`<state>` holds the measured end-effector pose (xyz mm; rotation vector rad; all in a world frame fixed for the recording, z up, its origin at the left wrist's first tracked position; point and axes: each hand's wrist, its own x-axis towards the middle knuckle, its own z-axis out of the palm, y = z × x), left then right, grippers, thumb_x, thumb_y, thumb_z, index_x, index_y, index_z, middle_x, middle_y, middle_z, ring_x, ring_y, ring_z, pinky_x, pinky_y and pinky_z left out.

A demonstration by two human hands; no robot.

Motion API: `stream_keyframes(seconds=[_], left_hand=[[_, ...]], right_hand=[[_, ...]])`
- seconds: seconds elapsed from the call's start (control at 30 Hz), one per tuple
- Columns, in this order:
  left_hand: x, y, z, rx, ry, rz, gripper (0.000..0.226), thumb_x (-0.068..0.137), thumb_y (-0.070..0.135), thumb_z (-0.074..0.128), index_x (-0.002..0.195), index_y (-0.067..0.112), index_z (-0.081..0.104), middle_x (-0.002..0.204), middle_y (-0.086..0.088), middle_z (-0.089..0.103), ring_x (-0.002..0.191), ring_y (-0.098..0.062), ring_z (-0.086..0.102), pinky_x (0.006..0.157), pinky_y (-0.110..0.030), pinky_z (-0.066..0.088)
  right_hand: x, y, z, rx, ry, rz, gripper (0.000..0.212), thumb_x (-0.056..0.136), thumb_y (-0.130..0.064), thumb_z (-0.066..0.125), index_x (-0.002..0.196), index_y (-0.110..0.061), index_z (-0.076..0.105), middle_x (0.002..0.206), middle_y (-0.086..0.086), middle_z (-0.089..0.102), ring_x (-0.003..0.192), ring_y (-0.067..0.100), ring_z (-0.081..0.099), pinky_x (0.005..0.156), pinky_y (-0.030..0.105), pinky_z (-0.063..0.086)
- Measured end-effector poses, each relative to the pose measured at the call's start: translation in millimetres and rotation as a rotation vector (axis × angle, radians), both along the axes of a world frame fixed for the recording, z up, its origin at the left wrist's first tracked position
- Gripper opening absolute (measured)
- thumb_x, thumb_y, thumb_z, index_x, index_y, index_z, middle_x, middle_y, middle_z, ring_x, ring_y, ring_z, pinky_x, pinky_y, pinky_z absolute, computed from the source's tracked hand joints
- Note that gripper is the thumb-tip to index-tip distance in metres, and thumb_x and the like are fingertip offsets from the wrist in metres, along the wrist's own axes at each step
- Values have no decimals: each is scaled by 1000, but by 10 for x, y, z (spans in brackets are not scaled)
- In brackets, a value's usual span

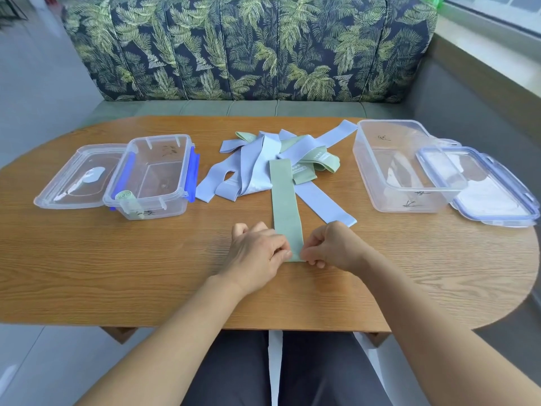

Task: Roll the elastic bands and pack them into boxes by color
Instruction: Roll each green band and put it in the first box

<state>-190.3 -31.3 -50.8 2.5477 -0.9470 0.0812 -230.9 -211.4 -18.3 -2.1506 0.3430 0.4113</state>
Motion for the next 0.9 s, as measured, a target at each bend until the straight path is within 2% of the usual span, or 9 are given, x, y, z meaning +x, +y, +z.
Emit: stream_keyframes(seconds=[0.2,0.37,0.43,0.53,0.7,0.9], left_hand=[[50,-34,16,18,-45,-4,18,94,37,57,86,26,70,91,14,47,96,-10,44,80,-29,14],[-72,-9,10,-27,-133,-13,13,91,29,62,79,25,68,80,10,58,81,-14,54,77,-30,21],[-152,1,-18,-68,-131,11,4,85,27,70,82,25,69,82,12,61,80,-12,56,77,-30,23],[-209,-18,-58,-103,-73,47,8,81,20,76,84,25,70,85,13,62,82,-11,59,77,-29,24],[-170,-55,-12,-49,-42,93,5,90,26,66,90,29,68,92,15,64,88,-8,56,79,-28,19],[-76,-53,41,24,29,71,14,97,34,54,98,33,68,102,16,63,96,-4,52,84,-30,20]], right_hand=[[107,-6,63,49,146,-62,12,82,-8,75,79,-5,63,66,9,66,47,12,56,44,18,43],[136,-15,87,64,192,-61,14,81,-5,74,80,-7,61,71,15,64,48,15,53,41,17,40],[150,-18,81,66,202,-61,15,81,-5,74,77,-7,60,71,16,63,49,16,53,41,17,39],[155,-18,78,63,204,-57,16,81,-5,74,75,-8,60,70,15,64,49,16,54,42,18,39],[114,-13,76,58,176,-86,15,82,-9,74,75,-7,61,68,13,66,48,15,56,40,17,40],[-100,44,-24,127,21,-234,17,85,-10,70,70,-6,63,64,9,68,48,13,57,44,19,43]])
